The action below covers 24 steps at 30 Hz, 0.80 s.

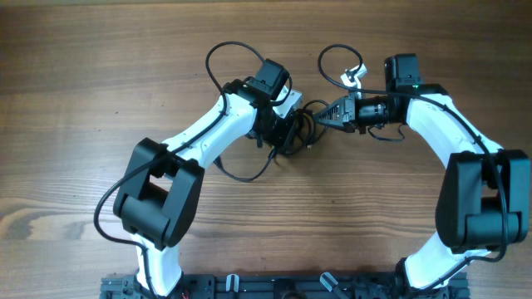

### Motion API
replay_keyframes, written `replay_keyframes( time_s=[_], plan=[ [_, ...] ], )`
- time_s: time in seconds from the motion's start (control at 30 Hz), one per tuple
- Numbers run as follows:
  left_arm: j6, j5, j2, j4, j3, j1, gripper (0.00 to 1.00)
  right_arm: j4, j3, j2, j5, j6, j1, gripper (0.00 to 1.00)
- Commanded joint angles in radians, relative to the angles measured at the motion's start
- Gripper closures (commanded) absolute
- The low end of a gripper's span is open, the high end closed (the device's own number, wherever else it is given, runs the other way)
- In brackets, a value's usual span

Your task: Untangle cables

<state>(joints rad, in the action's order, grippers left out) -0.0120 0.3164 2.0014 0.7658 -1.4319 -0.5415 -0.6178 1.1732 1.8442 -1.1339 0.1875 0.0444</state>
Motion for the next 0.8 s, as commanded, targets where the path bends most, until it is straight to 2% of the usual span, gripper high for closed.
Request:
replay_keyframes(
  time_s=[0.0, 0.03, 0.07, 0.1, 0.23, 0.3, 0.37, 0.43, 0.47, 0.5, 0.53, 0.57, 0.6, 0.67, 0.77],
  plan=[
    [-0.017, -0.018, 0.076, -0.002, 0.007, -0.008, 0.62, 0.007, 0.014, 0.016, -0.151, -0.027, -0.023, 0.96],
    [-0.026, -0.018, 0.087, -0.008, 0.007, -0.013, 0.61, 0.007, 0.014, 0.016, -0.151, -0.027, -0.023, 0.96],
    [-0.026, -0.018, 0.09, -0.008, 0.007, -0.019, 0.75, 0.007, 0.014, 0.016, -0.151, -0.026, -0.023, 0.96],
    [-0.026, -0.019, 0.093, -0.007, 0.007, -0.024, 0.96, 0.007, 0.014, 0.016, -0.151, -0.021, -0.024, 0.96],
    [-0.051, 0.006, 0.047, 0.047, 0.006, 0.007, 0.96, 0.038, 0.014, 0.016, -0.103, 0.058, -0.084, 0.96],
    [-0.047, 0.084, -0.016, 0.084, 0.006, 0.052, 0.96, 0.061, 0.014, 0.016, -0.017, 0.108, -0.132, 0.96],
    [-0.048, 0.209, -0.084, 0.117, 0.006, 0.111, 0.96, 0.064, 0.014, 0.016, 0.221, 0.2, -0.186, 0.96],
    [-0.048, 0.292, -0.121, 0.145, 0.006, 0.152, 0.96, 0.063, 0.014, 0.016, 0.364, 0.245, -0.2, 0.96],
    [-0.048, 0.362, -0.137, 0.163, 0.006, 0.182, 0.96, 0.063, 0.014, 0.016, 0.417, 0.256, -0.2, 0.93],
    [-0.048, 0.413, -0.14, 0.169, 0.006, 0.196, 0.96, 0.06, 0.014, 0.016, 0.418, 0.251, -0.199, 0.87],
    [-0.048, 0.481, -0.141, 0.171, 0.006, 0.21, 0.96, 0.052, 0.014, 0.016, 0.397, 0.215, -0.199, 0.72],
    [-0.048, 0.559, -0.141, 0.17, 0.006, 0.224, 0.96, 0.046, 0.014, 0.015, 0.373, 0.183, -0.199, 0.62],
    [-0.048, 0.62, -0.141, 0.166, 0.006, 0.234, 0.96, 0.031, 0.014, 0.014, 0.336, 0.138, -0.199, 0.56],
    [-0.073, 0.724, -0.141, 0.154, 0.006, 0.253, 0.96, -0.005, 0.014, 0.014, 0.272, 0.071, -0.199, 0.51],
    [-0.181, 0.777, -0.141, 0.113, 0.006, 0.259, 0.96, -0.08, 0.014, 0.014, 0.2, -0.033, -0.169, 0.51]
  ],
)
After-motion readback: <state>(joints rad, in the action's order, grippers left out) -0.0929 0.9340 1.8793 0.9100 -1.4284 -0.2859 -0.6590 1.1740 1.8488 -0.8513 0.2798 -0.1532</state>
